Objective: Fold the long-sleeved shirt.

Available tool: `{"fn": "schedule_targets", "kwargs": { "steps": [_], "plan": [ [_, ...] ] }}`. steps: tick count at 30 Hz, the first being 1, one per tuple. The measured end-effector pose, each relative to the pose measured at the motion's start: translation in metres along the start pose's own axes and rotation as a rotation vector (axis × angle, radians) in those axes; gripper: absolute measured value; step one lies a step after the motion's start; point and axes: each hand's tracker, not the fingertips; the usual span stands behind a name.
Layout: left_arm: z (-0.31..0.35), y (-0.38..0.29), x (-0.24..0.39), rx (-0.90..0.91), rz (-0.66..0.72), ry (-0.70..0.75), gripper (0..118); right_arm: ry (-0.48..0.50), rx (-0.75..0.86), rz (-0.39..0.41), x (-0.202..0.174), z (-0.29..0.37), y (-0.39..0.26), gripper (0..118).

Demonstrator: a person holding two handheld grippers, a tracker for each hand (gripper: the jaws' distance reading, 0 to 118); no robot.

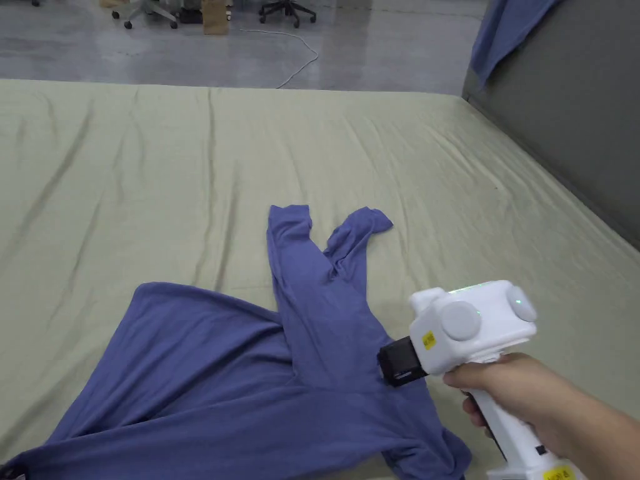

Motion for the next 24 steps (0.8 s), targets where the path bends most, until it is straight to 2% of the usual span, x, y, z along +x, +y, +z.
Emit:
{"fn": "schedule_targets", "kwargs": {
  "steps": [1, 2, 3, 4, 5, 6, 8, 12, 16, 21, 24],
  "plan": [
    [0.001, 0.001, 0.001, -0.002, 0.002, 0.001, 1, -0.003, -0.025, -0.031, -0.001, -0.005, 0.002, 42],
    [0.0, 0.004, 0.001, -0.006, 0.005, -0.002, 1, 0.01, -0.051, -0.053, -0.001, -0.006, 0.002, 17],
    [0.002, 0.005, 0.002, -0.005, 0.016, -0.011, 1, 0.151, -0.03, -0.101, 0.001, 0.001, 0.0, 5],
    [0.004, 0.005, 0.003, -0.001, 0.023, -0.013, 1, 0.172, -0.01, -0.126, -0.005, 0.008, 0.0, 5],
    [0.007, 0.007, 0.006, 0.002, 0.021, -0.01, 1, 0.098, 0.019, -0.106, -0.011, 0.019, -0.004, 4],
    [0.009, 0.009, 0.005, 0.009, 0.019, -0.008, 1, 0.045, 0.065, -0.05, -0.014, 0.031, -0.008, 4],
    [0.018, 0.013, 0.007, 0.034, 0.037, -0.018, 1, 0.008, 0.151, 0.01, -0.023, 0.055, -0.016, 4],
    [0.048, 0.025, 0.009, 0.111, 0.084, -0.043, 1, -0.006, 0.358, -0.007, -0.024, 0.134, -0.046, 4],
    [0.094, 0.042, 0.015, 0.246, 0.126, -0.059, 1, -0.054, 0.575, 0.033, -0.027, 0.221, -0.081, 3],
    [0.16, 0.069, 0.025, 0.441, 0.176, -0.09, 1, -0.108, 0.9, 0.029, -0.031, 0.32, -0.123, 2],
    [0.19, 0.086, 0.031, 0.529, 0.207, -0.135, 1, -0.142, 1.017, 0.039, -0.034, 0.357, -0.134, 2]
  ]
}}
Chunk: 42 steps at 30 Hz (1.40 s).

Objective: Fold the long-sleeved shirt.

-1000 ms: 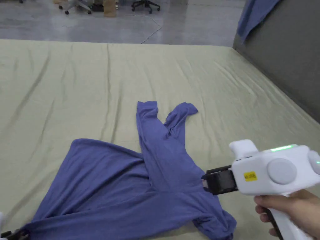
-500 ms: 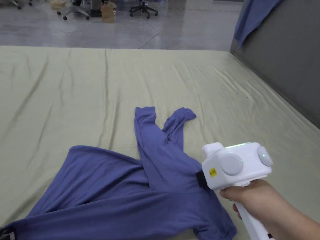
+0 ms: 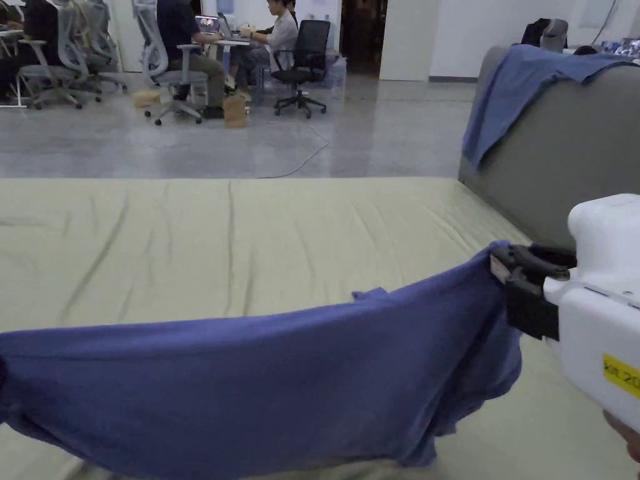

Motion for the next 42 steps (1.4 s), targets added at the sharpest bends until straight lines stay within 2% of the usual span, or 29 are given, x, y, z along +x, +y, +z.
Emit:
{"fn": "schedule_targets", "kwargs": {
  "steps": [6, 8, 15, 19, 21, 24, 28, 29, 30, 32, 36, 39, 42],
  "plan": [
    [0.006, 0.066, 0.034, 0.157, 0.006, -0.03, 1, -0.048, 0.124, -0.007, 0.014, 0.018, 0.059, 1],
    [-0.006, 0.092, 0.049, 0.186, -0.008, -0.055, 1, -0.04, 0.131, -0.054, 0.025, 0.012, 0.085, 1],
    [-0.061, 0.186, 0.094, 0.179, -0.017, -0.116, 1, -0.021, 0.087, -0.128, 0.066, -0.055, 0.178, 1],
    [-0.104, 0.237, 0.118, 0.162, -0.059, -0.106, 1, -0.023, 0.035, -0.086, 0.085, -0.121, 0.242, 1],
    [-0.127, 0.258, 0.127, 0.157, -0.083, -0.088, 1, 0.009, 0.015, -0.128, 0.094, -0.151, 0.268, 1],
    [-0.164, 0.293, 0.136, 0.124, -0.108, -0.044, 1, -0.025, -0.003, -0.128, 0.102, -0.192, 0.308, 1],
    [-0.202, 0.336, 0.148, 0.16, -0.178, 0.04, 1, -0.063, -0.005, -0.073, 0.106, -0.235, 0.351, 1],
    [-0.209, 0.343, 0.15, 0.177, -0.177, 0.033, 1, -0.06, -0.016, -0.036, 0.106, -0.243, 0.358, 1],
    [-0.216, 0.349, 0.15, 0.191, -0.181, 0.005, 1, -0.048, -0.026, -0.002, 0.106, -0.25, 0.365, 1],
    [-0.23, 0.357, 0.154, 0.199, -0.219, 0.032, 1, -0.109, -0.052, 0.035, 0.103, -0.266, 0.373, 1],
    [-0.262, 0.356, 0.154, 0.205, -0.226, 0.034, 1, -0.117, -0.032, 0.026, 0.1, -0.299, 0.367, 1],
    [-0.299, 0.333, 0.144, 0.16, -0.268, 0.071, 1, -0.097, -0.1, 0.012, 0.098, -0.337, 0.334, 1],
    [-0.346, 0.29, 0.124, 0.066, -0.296, 0.085, 1, -0.084, -0.217, 0.097, 0.089, -0.382, 0.276, 1]
  ]
}}
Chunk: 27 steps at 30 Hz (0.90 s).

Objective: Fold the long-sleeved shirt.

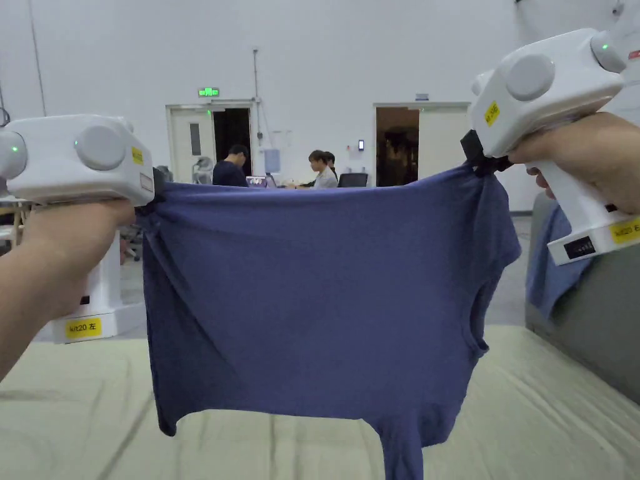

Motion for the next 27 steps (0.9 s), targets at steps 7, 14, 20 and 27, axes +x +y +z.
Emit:
{"fn": "schedule_targets", "kwargs": {
  "steps": [7, 14, 20, 27],
  "plan": [
    [-0.087, -0.194, 0.006, -0.329, -0.042, 0.008, 1, 0.084, -0.35, -0.029, -0.068, -0.134, -0.185, 1],
    [-0.072, -0.332, -0.011, -0.477, -0.139, -0.054, 1, 0.215, -0.489, 0.069, -0.111, -0.132, -0.335, 1],
    [0.034, -0.415, -0.052, -0.579, -0.137, -0.099, 1, 0.315, -0.477, 0.109, -0.111, -0.022, -0.423, 1],
    [0.174, -0.465, -0.071, -0.609, -0.193, -0.177, 1, 0.376, -0.522, 0.101, -0.119, 0.107, -0.499, 1]
  ]
}}
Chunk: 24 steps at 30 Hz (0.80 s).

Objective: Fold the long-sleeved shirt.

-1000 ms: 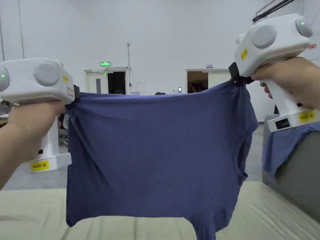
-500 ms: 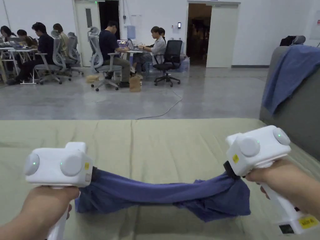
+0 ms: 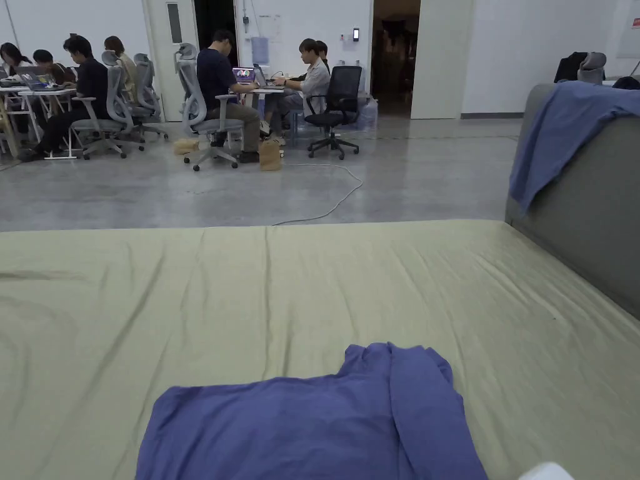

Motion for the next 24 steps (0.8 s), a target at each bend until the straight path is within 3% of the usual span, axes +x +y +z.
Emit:
{"fn": "schedule_targets", "kwargs": {
  "steps": [2, 6, 11, 18, 24],
  "plan": [
    [0.026, -0.024, 0.0, -0.015, 0.073, -0.042, 1, 0.01, -0.026, -0.001, -0.013, 0.012, -0.03, 1],
    [0.074, -0.062, 0.006, -0.002, 0.05, -0.015, 1, 0.04, -0.063, -0.018, -0.034, 0.039, -0.076, 1],
    [0.113, -0.104, 0.022, -0.017, 0.047, -0.035, 1, 0.015, -0.106, 0.047, -0.06, 0.063, -0.121, 1],
    [0.116, -0.148, 0.034, -0.09, 0.064, -0.047, 1, 0.005, -0.155, 0.023, -0.077, 0.066, -0.16, 1],
    [0.077, -0.166, 0.033, -0.165, 0.099, -0.026, 1, 0.003, -0.22, -0.052, -0.075, 0.031, -0.175, 1]
  ]
}}
